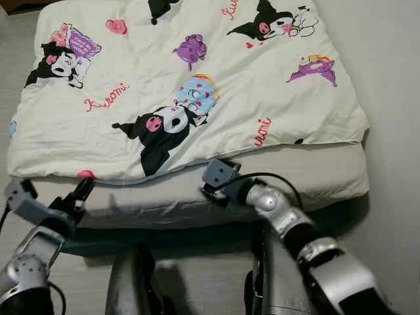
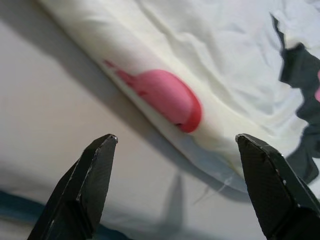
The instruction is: Clean up the room
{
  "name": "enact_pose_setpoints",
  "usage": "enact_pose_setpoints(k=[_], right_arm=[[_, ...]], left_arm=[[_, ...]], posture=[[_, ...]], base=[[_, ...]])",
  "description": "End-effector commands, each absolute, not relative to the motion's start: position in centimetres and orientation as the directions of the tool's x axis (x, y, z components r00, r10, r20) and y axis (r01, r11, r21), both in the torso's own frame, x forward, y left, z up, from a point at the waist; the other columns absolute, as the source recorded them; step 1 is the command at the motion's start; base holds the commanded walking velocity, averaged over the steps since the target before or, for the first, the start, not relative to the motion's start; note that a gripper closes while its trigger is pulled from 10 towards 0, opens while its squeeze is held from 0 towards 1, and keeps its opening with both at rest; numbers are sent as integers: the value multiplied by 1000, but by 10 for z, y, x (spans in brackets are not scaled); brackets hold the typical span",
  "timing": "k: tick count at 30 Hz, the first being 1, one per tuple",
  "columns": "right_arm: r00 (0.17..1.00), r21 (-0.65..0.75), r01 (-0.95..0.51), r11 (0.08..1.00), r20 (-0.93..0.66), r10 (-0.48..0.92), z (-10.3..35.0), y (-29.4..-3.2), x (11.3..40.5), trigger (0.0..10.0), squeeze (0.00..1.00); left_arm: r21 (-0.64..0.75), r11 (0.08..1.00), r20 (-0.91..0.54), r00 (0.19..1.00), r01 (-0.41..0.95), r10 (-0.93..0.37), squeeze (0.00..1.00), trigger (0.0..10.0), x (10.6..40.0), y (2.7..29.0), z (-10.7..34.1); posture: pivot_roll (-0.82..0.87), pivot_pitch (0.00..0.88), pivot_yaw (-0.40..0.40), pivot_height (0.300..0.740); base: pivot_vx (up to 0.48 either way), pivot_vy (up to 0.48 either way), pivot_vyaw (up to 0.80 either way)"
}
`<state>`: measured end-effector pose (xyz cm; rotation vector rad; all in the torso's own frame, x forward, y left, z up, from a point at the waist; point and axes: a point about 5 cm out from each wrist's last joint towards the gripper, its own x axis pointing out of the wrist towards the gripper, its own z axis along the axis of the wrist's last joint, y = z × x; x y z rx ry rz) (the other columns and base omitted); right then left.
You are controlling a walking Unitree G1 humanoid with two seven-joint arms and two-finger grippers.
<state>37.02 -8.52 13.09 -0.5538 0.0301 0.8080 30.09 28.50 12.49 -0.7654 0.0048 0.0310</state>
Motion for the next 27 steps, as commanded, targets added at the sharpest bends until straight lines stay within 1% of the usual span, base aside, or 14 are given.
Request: enact_pose_setpoints(k=[1, 2, 3, 5, 6, 8, 10, 12, 13, 14, 16, 20, 23, 27], right_arm=[[693, -363, -712, 601, -226, 684, 128, -88, 368, 10000, 0], [693, -363, -712, 601, -226, 684, 128, -88, 368, 10000, 0], [705, -287, -707, 647, -203, 680, 129, -93, 367, 10000, 0], [704, -268, -708, 653, -195, 683, 129, -96, 366, 10000, 0], [704, -268, -708, 653, -195, 683, 129, -96, 366, 10000, 0], [696, -285, -714, 640, -189, 693, 130, -102, 362, 10000, 0], [696, -285, -714, 640, -189, 693, 130, -102, 362, 10000, 0], [682, -313, -723, 616, -182, 708, 133, -106, 358, 10000, 0], [682, -313, -723, 616, -182, 708, 133, -106, 358, 10000, 0], [675, -331, -725, 603, -174, 717, 137, -106, 356, 10000, 0], [667, -333, -731, 595, -170, 725, 139, -106, 354, 10000, 0], [654, -338, -738, 585, -142, 743, 151, -101, 350, 10000, 0], [654, -325, -739, 591, -133, 745, 158, -99, 347, 10000, 0], [653, -324, -739, 590, -132, 746, 160, -99, 346, 10000, 0]], left_arm=[[-679, 731, -47, 998, -60, 38, 0, 10000, 295, 288, 114], [-679, 731, -47, 998, -60, 38, 0, 10000, 295, 288, 114], [-678, 734, -34, 999, -38, 20, 0, 10000, 298, 284, 115], [-682, 730, -35, 999, -39, 20, 0, 10000, 299, 284, 114], [-682, 730, -35, 999, -39, 20, 0, 10000, 299, 284, 114], [-711, 695, -78, 994, -106, 71, 0, 10000, 300, 290, 105], [-711, 695, -78, 994, -106, 71, 0, 10000, 300, 290, 105], [-770, 620, -103, 988, -151, 114, 0, 10000, 303, 298, 99], [-770, 620, -103, 988, -151, 114, 0, 10000, 303, 298, 99], [-795, 584, -111, 986, -164, 126, 0, 10000, 306, 300, 97], [-808, 564, -115, 985, -170, 132, 0, 10000, 309, 301, 97], [-870, 474, -91, 988, -139, 123, 0, 10000, 326, 295, 102], [-884, 462, -37, 995, -75, 90, 0, 10000, 339, 286, 113], [-885, 464, -12, 998, -40, 62, 0, 10000, 345, 280, 119]], posture=[[-34, 427, 85, 456], [-34, 427, 85, 456], [-35, 427, 85, 456], [-35, 427, 85, 456], [-35, 427, 85, 456], [-40, 428, 83, 456], [-40, 428, 83, 456], [-52, 431, 78, 456], [-52, 431, 78, 456], [-59, 431, 74, 456], [-61, 431, 73, 456], [-72, 435, 65, 456], [-78, 436, 65, 456], [-82, 436, 66, 456]], base=[[0, 0, 0], [0, 0, 0], [0, 0, 0], [0, 0, 0], [0, 0, 0], [0, 0, 0], [0, 0, 0], [0, 0, 0], [0, 0, 0], [0, 0, 0], [0, 0, 0], [0, 0, 0], [0, 0, 0], [0, 0, 0]])
